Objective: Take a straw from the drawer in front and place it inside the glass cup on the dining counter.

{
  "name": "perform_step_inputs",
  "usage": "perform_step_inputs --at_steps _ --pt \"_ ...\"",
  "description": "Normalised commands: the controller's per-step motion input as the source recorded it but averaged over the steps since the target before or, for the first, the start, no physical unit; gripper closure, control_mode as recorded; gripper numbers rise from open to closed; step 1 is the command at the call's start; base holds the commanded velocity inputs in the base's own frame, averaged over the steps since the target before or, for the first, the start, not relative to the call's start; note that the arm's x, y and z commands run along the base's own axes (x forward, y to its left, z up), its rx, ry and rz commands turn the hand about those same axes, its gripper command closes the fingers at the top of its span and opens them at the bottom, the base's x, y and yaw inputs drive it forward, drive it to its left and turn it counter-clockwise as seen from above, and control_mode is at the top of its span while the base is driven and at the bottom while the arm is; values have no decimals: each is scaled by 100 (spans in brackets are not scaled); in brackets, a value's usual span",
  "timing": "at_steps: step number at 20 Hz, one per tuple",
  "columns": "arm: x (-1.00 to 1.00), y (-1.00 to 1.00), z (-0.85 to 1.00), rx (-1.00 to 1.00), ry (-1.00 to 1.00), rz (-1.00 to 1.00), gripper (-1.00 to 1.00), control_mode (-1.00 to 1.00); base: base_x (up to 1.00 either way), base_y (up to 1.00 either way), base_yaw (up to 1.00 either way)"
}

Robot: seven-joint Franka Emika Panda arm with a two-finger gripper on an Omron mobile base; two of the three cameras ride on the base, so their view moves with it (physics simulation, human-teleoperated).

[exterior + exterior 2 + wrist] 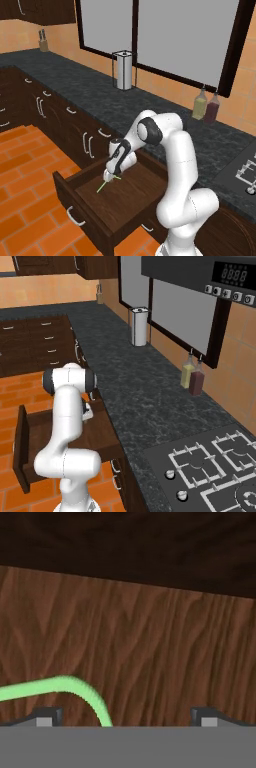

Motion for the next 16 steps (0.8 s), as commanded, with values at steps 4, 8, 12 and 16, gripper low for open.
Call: perform_step_inputs --at_steps 4,8,12,16 --pt "2 0 -55 0 0 3 100 -100 0 0 0" --pt "-1 0 -48 0 0 1 100 -100 0 0 0" --pt "-23 0 -15 0 -1 0 100 -100 0 0 0" --pt "-27 0 0 0 0 0 100 -100 0 0 0"
